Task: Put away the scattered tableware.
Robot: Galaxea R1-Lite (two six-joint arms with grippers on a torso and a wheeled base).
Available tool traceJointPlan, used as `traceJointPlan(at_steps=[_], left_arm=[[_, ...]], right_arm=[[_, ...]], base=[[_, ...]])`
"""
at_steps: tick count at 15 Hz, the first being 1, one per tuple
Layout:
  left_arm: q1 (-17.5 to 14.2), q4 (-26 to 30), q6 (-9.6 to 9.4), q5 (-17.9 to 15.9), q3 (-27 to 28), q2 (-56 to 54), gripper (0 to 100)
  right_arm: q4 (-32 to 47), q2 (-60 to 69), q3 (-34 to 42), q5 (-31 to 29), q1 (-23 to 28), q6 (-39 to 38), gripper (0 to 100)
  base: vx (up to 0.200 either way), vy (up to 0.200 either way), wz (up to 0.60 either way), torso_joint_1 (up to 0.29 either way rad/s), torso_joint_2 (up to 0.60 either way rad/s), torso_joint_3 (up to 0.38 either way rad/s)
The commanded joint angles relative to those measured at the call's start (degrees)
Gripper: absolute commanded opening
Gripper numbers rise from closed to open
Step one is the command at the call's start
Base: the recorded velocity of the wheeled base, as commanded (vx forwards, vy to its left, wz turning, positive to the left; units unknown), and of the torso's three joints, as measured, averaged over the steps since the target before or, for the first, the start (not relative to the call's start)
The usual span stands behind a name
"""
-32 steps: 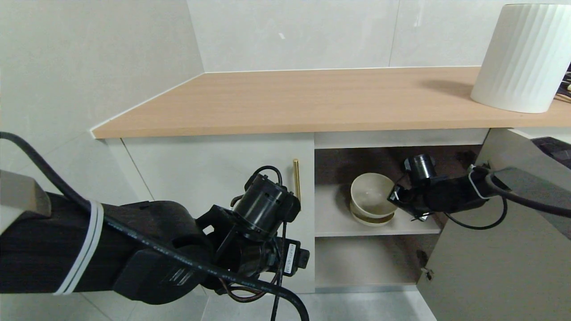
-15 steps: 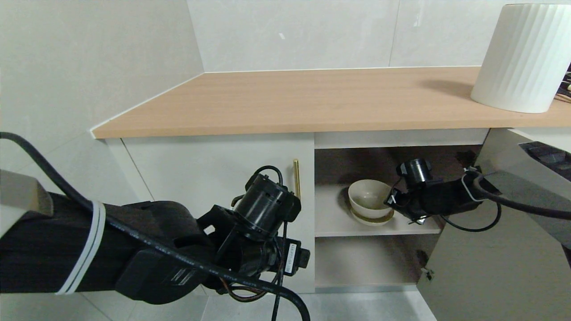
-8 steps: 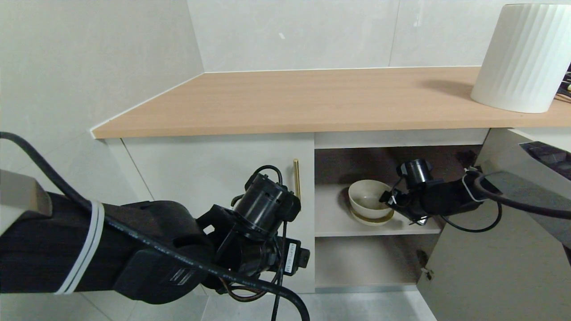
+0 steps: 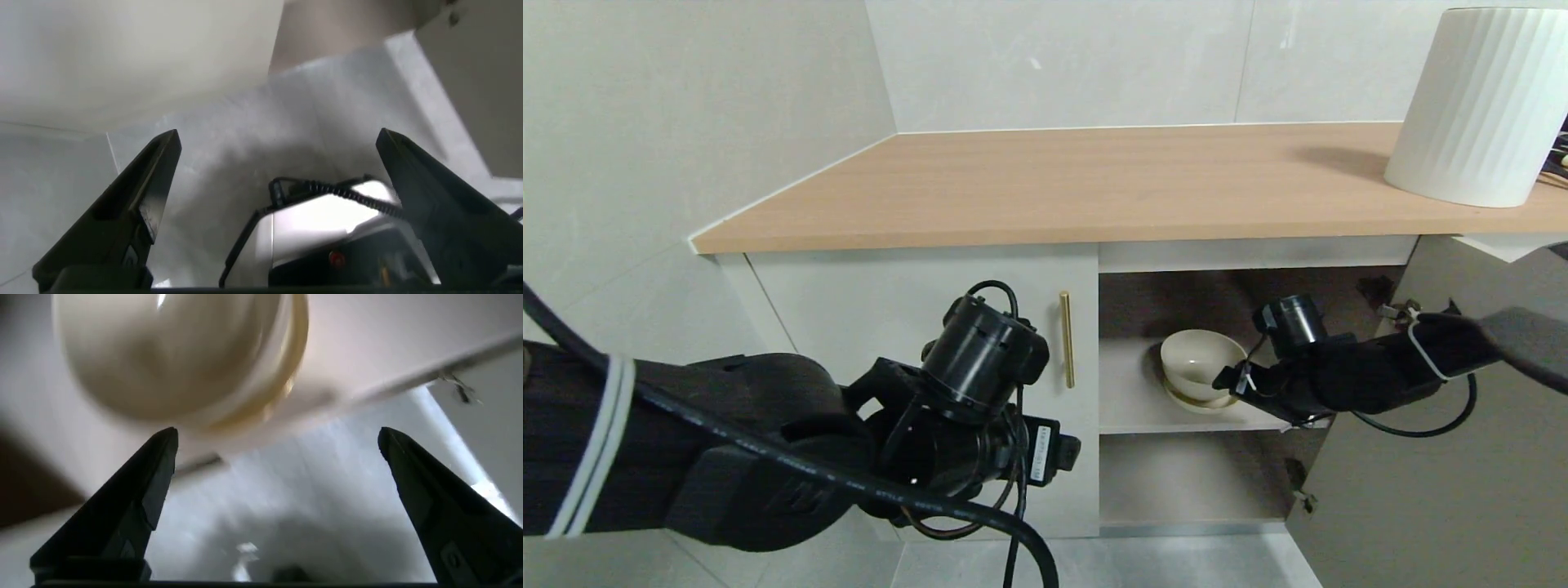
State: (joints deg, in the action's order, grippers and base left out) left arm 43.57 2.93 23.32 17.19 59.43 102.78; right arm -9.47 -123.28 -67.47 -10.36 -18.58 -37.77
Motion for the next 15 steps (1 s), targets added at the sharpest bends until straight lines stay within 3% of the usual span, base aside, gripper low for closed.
traceJointPlan(at_steps=[1, 5, 8, 11, 15], left_arm=[[-1.56, 0.06, -0.12, -0.05, -0.10, -3.99, 100], [-4.63, 0.59, -0.47, -0.40, -0.02, -11.81, 100], [-4.72, 3.93, -1.08, -1.98, -2.30, -18.84, 100], [-4.99, 3.93, -1.17, -2.07, -6.43, -23.85, 100], [-8.76, 3.75, -1.26, -2.16, -10.21, -31.50, 100]], right_arm=[[-0.02, 7.36, 5.34, 0.78, -1.72, 2.26, 100], [7.27, 19.92, 10.35, 5.70, -3.48, 4.37, 100], [10.61, 31.26, 15.88, 10.36, -5.24, 6.39, 100], [13.43, 37.50, 18.26, 10.36, -6.47, 8.24, 100], [19.67, 46.20, 19.49, 9.75, -8.93, 8.24, 100]], base=[[0.000, 0.000, 0.00, 0.000, 0.00, 0.000], [0.000, 0.000, 0.00, 0.000, 0.00, 0.000], [0.000, 0.000, 0.00, 0.000, 0.00, 0.000], [0.000, 0.000, 0.00, 0.000, 0.00, 0.000], [0.000, 0.000, 0.00, 0.000, 0.00, 0.000]])
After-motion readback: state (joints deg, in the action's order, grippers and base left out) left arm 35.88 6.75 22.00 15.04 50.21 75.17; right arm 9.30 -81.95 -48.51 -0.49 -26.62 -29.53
